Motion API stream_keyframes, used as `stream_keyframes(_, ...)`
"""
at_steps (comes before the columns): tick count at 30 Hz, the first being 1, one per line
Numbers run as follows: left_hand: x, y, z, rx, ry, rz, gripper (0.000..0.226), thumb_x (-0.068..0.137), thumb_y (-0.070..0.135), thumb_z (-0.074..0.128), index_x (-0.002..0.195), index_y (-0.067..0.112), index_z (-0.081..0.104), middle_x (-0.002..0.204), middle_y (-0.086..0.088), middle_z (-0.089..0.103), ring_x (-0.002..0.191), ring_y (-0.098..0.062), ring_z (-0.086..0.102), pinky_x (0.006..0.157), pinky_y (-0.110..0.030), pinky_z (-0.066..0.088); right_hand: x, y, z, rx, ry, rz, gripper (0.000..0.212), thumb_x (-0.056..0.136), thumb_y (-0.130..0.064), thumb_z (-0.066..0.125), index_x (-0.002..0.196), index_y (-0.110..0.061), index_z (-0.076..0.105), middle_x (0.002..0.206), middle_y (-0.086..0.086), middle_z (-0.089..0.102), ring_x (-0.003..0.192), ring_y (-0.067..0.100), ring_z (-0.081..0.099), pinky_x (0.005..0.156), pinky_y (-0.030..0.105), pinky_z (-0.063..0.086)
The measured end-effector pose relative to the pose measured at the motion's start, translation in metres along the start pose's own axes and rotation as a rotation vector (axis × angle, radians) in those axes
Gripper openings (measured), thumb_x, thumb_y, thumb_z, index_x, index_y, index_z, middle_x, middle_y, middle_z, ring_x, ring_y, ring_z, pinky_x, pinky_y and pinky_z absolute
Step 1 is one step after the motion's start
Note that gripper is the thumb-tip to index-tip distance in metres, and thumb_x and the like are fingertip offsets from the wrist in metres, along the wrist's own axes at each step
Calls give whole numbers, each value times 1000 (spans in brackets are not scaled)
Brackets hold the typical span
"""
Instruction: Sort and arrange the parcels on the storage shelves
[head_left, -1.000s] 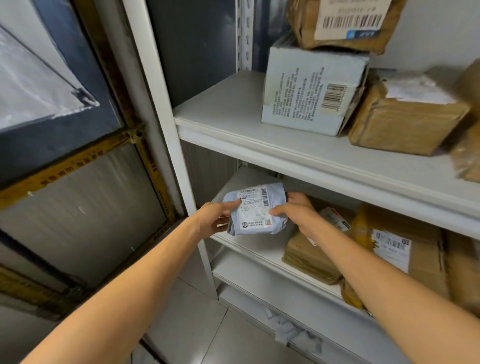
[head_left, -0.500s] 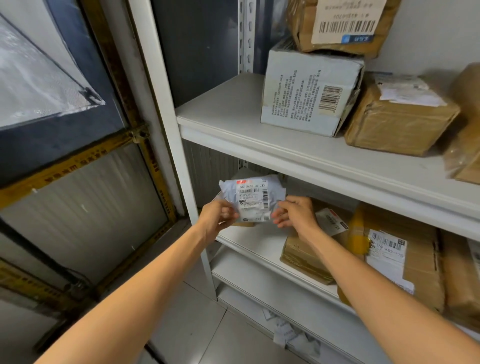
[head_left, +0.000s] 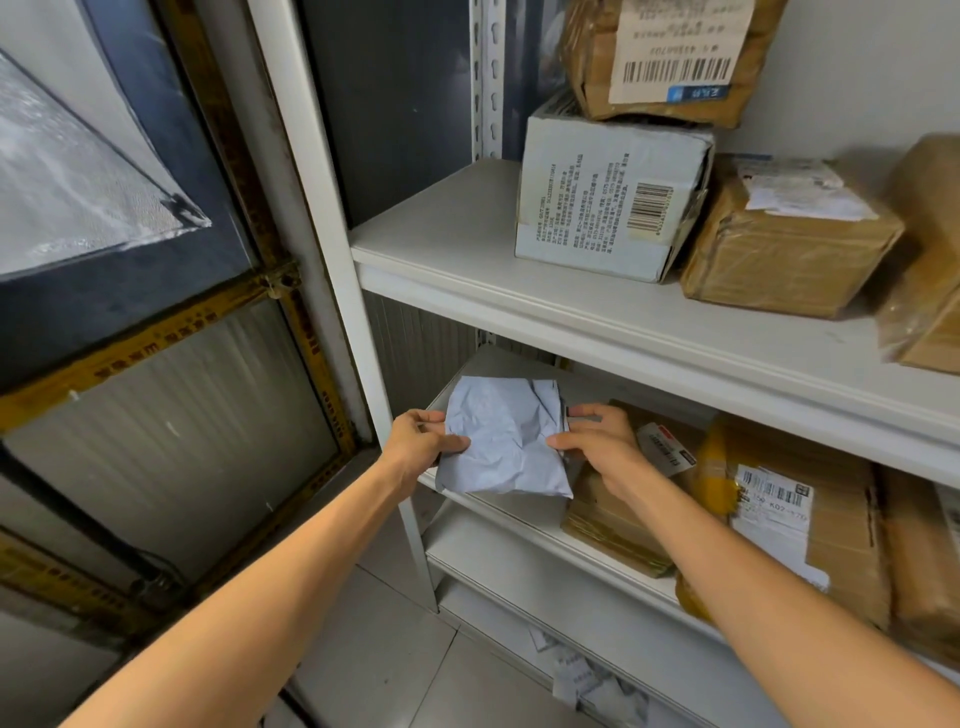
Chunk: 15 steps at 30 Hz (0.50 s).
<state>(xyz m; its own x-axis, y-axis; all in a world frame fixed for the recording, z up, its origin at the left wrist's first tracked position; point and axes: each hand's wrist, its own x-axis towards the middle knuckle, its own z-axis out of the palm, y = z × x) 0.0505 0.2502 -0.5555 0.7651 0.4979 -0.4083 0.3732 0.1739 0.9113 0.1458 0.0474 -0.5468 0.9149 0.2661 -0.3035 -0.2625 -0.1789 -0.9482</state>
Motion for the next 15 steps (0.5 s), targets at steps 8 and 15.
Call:
stream_keyframes(8, 3, -3, 4, 171, -20, 150, 28, 83, 3, 70, 112, 7, 70, 105, -4, 70, 96, -17, 63, 73, -16, 46, -2, 4, -1, -195, 17, -162, 26, 76, 7, 73, 102, 4, 71, 99, 14, 71, 86, 22, 64, 66, 14, 47)
stream_keyframes(15, 2, -1, 5, 6, -70, -13, 25, 97, 9, 41, 93, 3, 65, 84, -14, 66, 75, -21, 62, 72, -28, 52, 1, 1, -1, -176, -67, -67, 17, 96, 0, 51, 91, 8, 65, 76, 22, 64, 57, 23, 60, 49, 25, 53)
